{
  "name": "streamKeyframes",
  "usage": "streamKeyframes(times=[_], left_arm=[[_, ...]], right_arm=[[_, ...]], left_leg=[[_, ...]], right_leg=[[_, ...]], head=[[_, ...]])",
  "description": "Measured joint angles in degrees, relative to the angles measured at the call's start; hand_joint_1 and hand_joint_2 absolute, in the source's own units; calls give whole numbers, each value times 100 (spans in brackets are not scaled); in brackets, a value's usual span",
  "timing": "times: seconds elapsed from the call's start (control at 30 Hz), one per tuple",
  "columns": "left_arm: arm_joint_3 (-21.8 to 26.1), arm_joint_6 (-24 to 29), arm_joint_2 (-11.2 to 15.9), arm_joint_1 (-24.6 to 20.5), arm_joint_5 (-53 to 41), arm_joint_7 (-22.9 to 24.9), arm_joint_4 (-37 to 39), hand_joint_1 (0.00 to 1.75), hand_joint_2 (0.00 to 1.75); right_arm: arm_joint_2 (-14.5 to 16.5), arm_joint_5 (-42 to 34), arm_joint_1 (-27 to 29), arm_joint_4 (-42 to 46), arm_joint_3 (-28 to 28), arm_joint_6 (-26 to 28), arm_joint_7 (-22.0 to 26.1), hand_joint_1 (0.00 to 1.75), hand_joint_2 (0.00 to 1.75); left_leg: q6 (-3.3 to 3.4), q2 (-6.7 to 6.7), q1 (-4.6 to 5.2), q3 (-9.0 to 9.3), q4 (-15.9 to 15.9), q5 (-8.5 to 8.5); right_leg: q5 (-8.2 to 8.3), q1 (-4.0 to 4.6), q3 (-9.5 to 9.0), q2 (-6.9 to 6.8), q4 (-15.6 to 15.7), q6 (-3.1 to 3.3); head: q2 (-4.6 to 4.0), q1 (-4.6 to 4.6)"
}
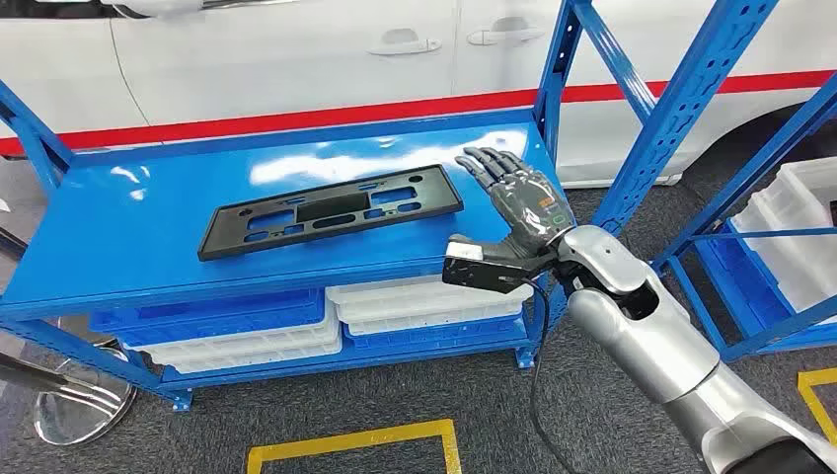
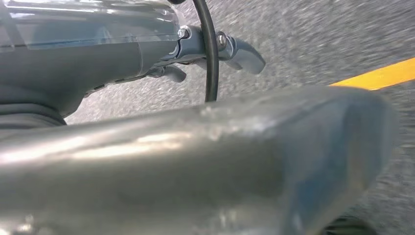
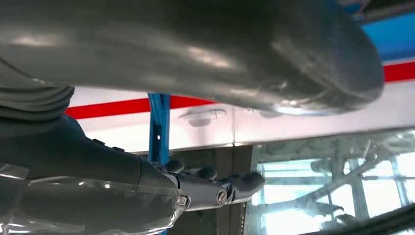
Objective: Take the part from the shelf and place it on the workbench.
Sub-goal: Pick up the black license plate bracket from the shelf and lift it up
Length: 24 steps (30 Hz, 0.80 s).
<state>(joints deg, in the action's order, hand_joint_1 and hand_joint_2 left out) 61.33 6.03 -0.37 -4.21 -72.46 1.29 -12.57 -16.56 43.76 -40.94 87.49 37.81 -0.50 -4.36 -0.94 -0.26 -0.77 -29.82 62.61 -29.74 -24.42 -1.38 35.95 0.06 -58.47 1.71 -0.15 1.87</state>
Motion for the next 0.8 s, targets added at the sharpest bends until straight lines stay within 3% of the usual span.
streamKeyframes(times=[0.07,0.13,0.17,0.2,0.23,0.3,0.33,0.37,0.47,0.53,0.63,0.67,0.7,0.73,0.8], left_arm=[[0,0,0,-5,0,0,0,0,0],[-1,-1,-1,0,-1,0,0,0,0],[-1,-2,-2,10,-3,0,0,0,0],[-1,-3,-4,20,-4,-1,0,0,0],[-1,-4,-5,28,-6,-3,0,0,0],[-1,-4,-6,33,-8,-9,0,0,0],[-1,-7,-7,31,-9,-10,0,0,0],[0,-10,-8,29,-10,-10,0,0,0],[0,-32,-9,25,-11,-5,0,0,0],[0,-46,-9,15,-13,-3,0,0,0],[0,-61,-10,-8,-16,6,0,0,0],[0,-64,-10,-8,-22,13,0,0,0],[0,-65,-11,-3,-32,19,0,0,0],[0,-64,-11,3,-46,23,0,0,0],[0,-60,-27,11,-73,28,3,0,0]], right_arm=[[2,1,7,-1,13,-13,12,0,0],[5,14,33,-2,43,-38,40,0,0],[7,30,55,-3,65,-49,53,0,0],[13,58,80,-5,98,-52,64,0,0],[29,96,110,-10,145,-54,73,0,0],[81,161,162,-30,248,-51,84,0,0],[112,185,184,-47,299,-48,87,0,0],[140,203,202,-67,344,-47,92,0,0],[210,225,233,-111,453,-48,126,0,0],[243,205,229,-126,517,-49,160,0,0],[292,156,259,-142,655,-55,207,0,0],[305,145,284,-144,702,-58,216,0,0],[319,139,305,-146,749,-60,224,0,0],[334,134,317,-148,795,-62,228,0,0],[360,126,315,-150,870,-63,233,0,0]], left_leg=[[-25,0,-1,-266,402,-140],[-58,0,-3,-703,976,-410],[-63,0,-2,-861,1096,-508],[-55,1,-2,-931,1023,-474],[-39,1,-2,-954,818,-327],[17,2,7,-810,93,298],[49,6,22,-750,-173,487],[82,7,38,-714,-329,611],[189,1,50,-622,-416,620],[254,-7,39,-505,-463,601],[329,-13,63,-423,-480,543],[343,-19,79,-402,-476,513],[350,-26,98,-369,-472,480],[353,-33,119,-324,-468,442],[356,-41,153,-221,-474,371]], right_leg=[[-48,5,-54,0,4,13],[-140,13,-156,4,7,26],[-193,17,-218,7,6,25],[-252,19,-293,12,6,20],[-322,21,-386,17,6,12],[-446,25,-550,22,4,-23],[-495,30,-597,28,9,-50],[-536,35,-628,34,19,-87],[-581,44,-693,36,-26,-203],[-686,36,-598,21,-306,-244],[-1085,42,28,13,-1264,-269],[-1141,49,227,13,-1475,-265],[-1073,61,339,13,-1502,-245],[-876,80,346,13,-1324,-207],[-329,144,139,4,-606,-65]], head=[[0,-1],[0,-1],[0,-1],[0,-1],[0,-1],[0,-2],[0,-2],[0,-2],[0,-2],[0,-1],[0,-2],[0,-3],[0,-2],[0,-3],[0,-1]])
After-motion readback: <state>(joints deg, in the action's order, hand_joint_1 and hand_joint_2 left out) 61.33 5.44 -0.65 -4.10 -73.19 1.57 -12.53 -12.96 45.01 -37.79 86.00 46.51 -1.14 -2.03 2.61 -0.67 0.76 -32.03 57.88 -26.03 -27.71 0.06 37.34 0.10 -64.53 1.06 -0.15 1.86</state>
